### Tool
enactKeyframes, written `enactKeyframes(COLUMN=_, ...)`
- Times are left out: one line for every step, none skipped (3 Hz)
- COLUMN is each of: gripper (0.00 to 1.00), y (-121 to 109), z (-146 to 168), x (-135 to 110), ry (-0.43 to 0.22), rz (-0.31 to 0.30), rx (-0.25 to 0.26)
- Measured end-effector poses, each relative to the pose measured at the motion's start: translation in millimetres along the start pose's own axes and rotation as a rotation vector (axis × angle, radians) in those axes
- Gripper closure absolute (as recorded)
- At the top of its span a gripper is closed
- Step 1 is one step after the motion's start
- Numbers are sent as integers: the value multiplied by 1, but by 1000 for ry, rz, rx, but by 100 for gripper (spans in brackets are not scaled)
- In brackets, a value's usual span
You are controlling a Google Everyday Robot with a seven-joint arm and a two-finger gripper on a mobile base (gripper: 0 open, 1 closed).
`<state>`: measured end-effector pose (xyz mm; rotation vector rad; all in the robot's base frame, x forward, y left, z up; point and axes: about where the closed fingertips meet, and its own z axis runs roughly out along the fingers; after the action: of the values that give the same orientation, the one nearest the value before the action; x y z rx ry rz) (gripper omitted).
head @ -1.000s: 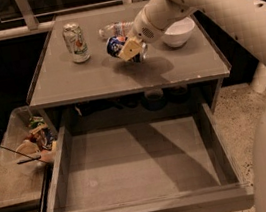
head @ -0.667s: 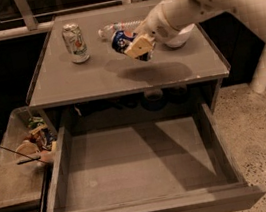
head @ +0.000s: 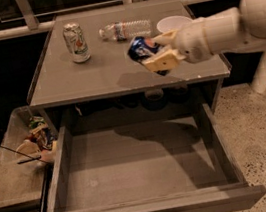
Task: Place pepsi can into top drawer
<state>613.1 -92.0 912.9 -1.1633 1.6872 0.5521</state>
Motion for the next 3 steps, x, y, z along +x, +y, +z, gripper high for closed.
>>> enactKeyframes(gripper=100, y=20, z=-27, x=23, ry=-73, rz=0, rx=34)
enactKeyframes(gripper=100, y=37, z=-22, x=52, ry=-187, rz=22, rx=45)
enactKeyframes(gripper=100, y=37, z=-22, x=52, ry=-187, rz=22, rx=45)
